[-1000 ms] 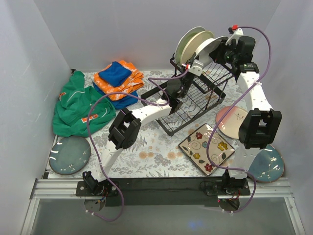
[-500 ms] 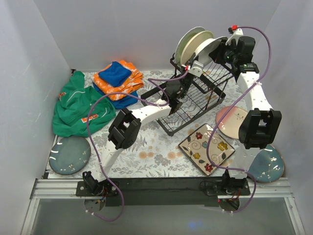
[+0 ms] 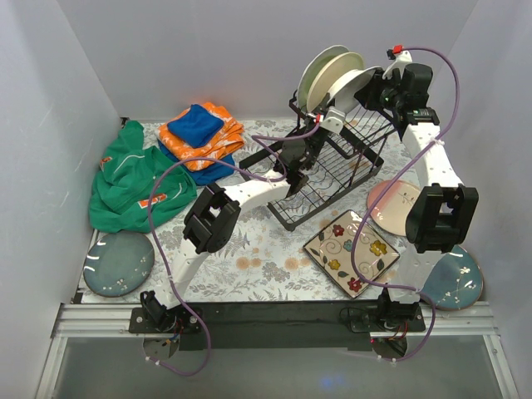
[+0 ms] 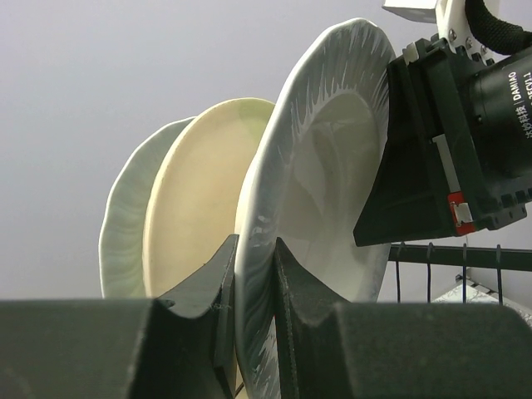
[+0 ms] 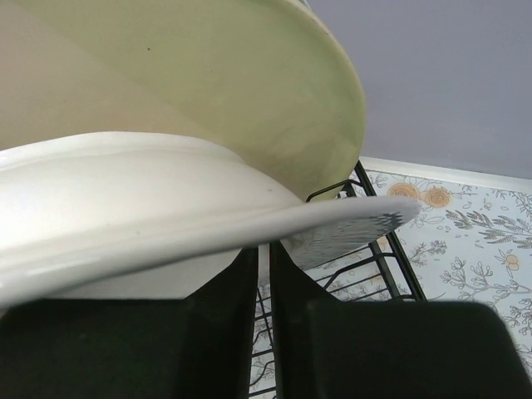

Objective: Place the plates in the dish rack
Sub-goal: Insert the plate into the dish rack

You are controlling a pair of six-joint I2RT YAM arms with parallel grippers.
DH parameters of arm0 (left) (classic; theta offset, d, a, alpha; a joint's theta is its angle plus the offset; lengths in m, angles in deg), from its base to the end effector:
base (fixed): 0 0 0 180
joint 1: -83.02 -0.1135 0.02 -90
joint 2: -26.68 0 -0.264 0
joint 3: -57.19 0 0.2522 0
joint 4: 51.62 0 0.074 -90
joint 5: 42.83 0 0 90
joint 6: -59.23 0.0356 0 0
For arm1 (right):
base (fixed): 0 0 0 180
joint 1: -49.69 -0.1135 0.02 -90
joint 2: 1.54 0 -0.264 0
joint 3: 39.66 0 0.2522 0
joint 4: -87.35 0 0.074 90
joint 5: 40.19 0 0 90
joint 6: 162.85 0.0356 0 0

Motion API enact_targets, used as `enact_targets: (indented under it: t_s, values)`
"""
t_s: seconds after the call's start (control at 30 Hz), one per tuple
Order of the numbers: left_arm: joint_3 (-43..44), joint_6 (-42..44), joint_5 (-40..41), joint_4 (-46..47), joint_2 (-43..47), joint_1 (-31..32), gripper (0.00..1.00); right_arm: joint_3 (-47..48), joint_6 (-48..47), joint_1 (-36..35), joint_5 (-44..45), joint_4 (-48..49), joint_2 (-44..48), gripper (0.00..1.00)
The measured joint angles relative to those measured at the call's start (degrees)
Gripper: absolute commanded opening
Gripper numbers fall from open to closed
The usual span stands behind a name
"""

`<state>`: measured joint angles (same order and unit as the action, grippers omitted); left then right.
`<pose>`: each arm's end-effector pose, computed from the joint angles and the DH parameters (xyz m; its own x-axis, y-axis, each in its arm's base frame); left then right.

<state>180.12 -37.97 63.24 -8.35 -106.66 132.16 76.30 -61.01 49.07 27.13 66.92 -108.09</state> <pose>0.3608 -0.4021 0.3186 0.2801 -0.5080 -0.8146 0.6146 0.7467 -0.2543 0.4487 0.0186 0.3874 -0.2668 0.1864 -0.9456 -0.3410 0.8994 0.2735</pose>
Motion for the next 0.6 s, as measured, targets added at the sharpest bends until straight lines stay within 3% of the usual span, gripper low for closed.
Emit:
enact_targets:
  t_s: [0.27,0.4,0.53,0.6]
  values:
    - [-0.8,-0.3,0.6,0.2,0.0,0.0,0.00,0.0,0.0,0.0,-0.2,-0.1,-0.7,0.17]
    - [-1.9,-0.7,1.5,0.4,0.0,0.0,0.11,0.0,-0.2,0.0,-0.2,-0.6,-1.2,0.18]
    - [-2.7,-1.3,1.4,1.0,0.0,-0.1,0.40,0.0,-0.6,0.0,-0.2,-0.4,-1.2,0.25]
    - [-2.7,-1.7,0.6,2.3,0.2,0.2,0.46,0.0,-1.2,-0.1,-0.2,-0.3,-1.2,0.31]
